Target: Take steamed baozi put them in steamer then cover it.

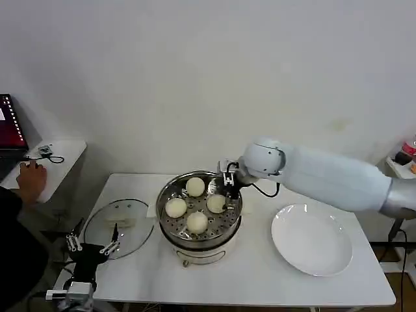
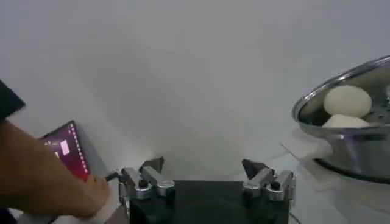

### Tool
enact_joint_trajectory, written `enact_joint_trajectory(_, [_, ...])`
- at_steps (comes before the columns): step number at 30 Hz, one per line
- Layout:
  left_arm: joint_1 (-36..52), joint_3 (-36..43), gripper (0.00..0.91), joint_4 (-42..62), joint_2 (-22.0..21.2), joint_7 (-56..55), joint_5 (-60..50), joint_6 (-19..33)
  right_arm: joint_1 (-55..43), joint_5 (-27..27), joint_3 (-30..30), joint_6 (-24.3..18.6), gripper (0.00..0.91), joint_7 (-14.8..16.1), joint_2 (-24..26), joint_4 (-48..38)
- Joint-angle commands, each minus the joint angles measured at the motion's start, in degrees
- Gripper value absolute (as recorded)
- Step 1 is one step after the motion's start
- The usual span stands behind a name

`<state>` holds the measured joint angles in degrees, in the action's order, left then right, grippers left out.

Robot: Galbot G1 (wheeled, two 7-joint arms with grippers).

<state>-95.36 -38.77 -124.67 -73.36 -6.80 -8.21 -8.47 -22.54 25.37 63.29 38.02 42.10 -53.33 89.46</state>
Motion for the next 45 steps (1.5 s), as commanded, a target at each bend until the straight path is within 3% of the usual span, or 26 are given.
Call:
enact_joint_trajectory(1, [0.24,0.35,0.907,0.39,0.06,0.02,2.12,-0.74,5.54,6.58,-10.99,-0.83,0.907,-15.21,13.28,13.56])
enact_joint_trajectory(5, [0.33,0.43,0.907,1.36,0.89,-0.08,6.40,-3.70,16.48,7.01,-22.38,-2.50,0.907,-27.97,18.27,17.77])
enact_joint_trajectory(7, [0.41,0.31,0.907,2.69,1.70,-0.20,6.38,-3.99,29.61,7.20,-34.83,-5.48,0.907,-37.06,20.48,20.55])
enact_joint_trajectory(10, [0.43,0.24,0.907,3.70,2.39,-1.00,5.55,-4.29,41.52,3.94,-45.39,-10.46,0.907,-42.72,21.02,22.33])
enact_joint_trajectory(12, [0.28,0.23,0.907,4.47,2.75,-0.98,3.39,-3.86,48.09,3.20,-50.96,-16.18,0.907,-47.05,21.48,23.18])
enact_joint_trajectory(13, [0.11,0.33,0.907,4.60,2.79,-1.00,2.28,-3.44,54.20,2.33,-59.57,-18.41,0.907,-48.07,20.55,23.60])
enact_joint_trajectory(17, [-0.22,1.06,0.907,5.46,3.01,-1.23,-1.69,-1.72,70.65,-0.70,-76.13,-24.28,0.907,-48.89,16.46,24.94])
enact_joint_trajectory(20, [-0.75,1.36,0.907,6.12,3.07,-0.65,-5.67,-0.13,82.39,-5.70,-89.47,-29.18,0.907,-47.13,11.47,26.36])
enact_joint_trajectory(24, [-1.45,1.27,0.907,7.24,3.24,0.64,-13.91,2.27,97.46,-6.40,-109.54,-32.83,0.907,-42.22,0.81,29.23])
enact_joint_trajectory(25, [-1.51,1.36,0.907,7.85,3.43,0.98,-16.61,2.90,98.53,-6.56,-110.78,-33.02,0.907,-42.00,-0.11,29.45])
enact_joint_trajectory(28, [-1.17,1.73,0.907,9.32,3.83,1.11,-23.92,4.53,107.88,-5.94,-120.22,-37.87,0.907,-36.97,-9.11,30.59])
enact_joint_trajectory(31, [0.13,2.00,0.907,12.12,3.96,-0.09,-35.20,7.17,113.30,-3.97,-124.41,-40.52,0.907,-34.85,-14.04,30.85])
enact_joint_trajectory(36, [4.41,2.49,0.907,18.26,5.35,-2.78,-48.10,8.66,117.09,-4.28,-125.93,-43.07,0.907,-34.25,-16.23,29.38])
enact_joint_trajectory(45, [10.23,3.73,0.907,26.48,8.05,-2.73,-54.08,8.45,118.98,-3.76,-125.16,-42.81,0.907,-34.23,-18.31,31.08])
